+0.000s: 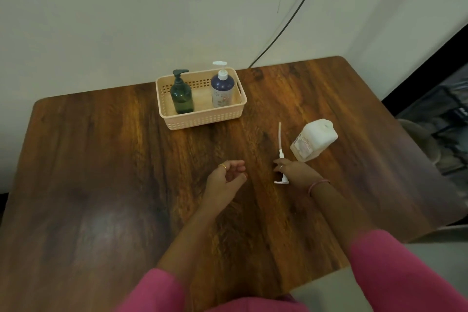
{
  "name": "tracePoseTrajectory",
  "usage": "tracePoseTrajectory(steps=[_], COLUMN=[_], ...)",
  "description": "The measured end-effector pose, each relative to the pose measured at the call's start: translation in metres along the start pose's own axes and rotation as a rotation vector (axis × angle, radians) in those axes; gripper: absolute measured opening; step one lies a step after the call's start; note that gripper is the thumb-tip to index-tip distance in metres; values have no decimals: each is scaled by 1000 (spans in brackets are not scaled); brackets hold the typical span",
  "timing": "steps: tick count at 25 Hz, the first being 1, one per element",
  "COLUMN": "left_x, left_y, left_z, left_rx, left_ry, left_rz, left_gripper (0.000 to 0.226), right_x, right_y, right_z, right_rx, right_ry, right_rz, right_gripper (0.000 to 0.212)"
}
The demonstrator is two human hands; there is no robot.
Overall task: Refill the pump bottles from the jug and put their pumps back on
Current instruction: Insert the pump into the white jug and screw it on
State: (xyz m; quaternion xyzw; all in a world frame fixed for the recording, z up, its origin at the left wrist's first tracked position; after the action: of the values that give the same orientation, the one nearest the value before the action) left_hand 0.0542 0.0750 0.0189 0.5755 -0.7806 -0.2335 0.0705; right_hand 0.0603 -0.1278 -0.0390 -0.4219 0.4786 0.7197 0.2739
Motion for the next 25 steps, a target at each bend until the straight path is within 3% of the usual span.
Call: tracePoseTrajectory(steps=[3, 8, 14, 16, 21, 25], left_x=[1, 8, 41, 57, 117, 160], left_y=[7, 11, 6, 1, -26, -54], left_z=[3, 2, -15, -28, -55, -70], left_rx=[4, 16, 41, 49, -9, -81], left_ry=[-29, -79, -165, -163, -218, -287], left_rz=[5, 24, 63, 70, 65, -6], left_gripper=[30, 30, 32, 36, 60, 91], right_x=[-5, -38, -116, -136, -164, -191], right_y=[6, 32, 111, 133, 163, 173], right_z=[5, 18, 7, -9, -68, -107], right_rx=[-49, -137, -121, -140, -91, -114], right_ry=[-17, -216, -737, -944, -1207, -1224], right_rz=[-29, -265, -852, -969, -1110, -1112], right_gripper=[42, 35, 23, 24, 26, 24])
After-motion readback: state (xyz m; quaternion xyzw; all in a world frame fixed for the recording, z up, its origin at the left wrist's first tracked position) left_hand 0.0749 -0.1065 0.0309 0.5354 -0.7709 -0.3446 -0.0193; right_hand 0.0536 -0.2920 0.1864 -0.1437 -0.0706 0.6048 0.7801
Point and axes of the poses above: each hand's wrist, its own y-axis away from the middle knuckle, its own x-axis out of the palm, z = x × y, the point moved 9 cm from there along -y, towards the middle knuckle, and after that the axes turned 10 degrees about -x, right-handed, at the moved point
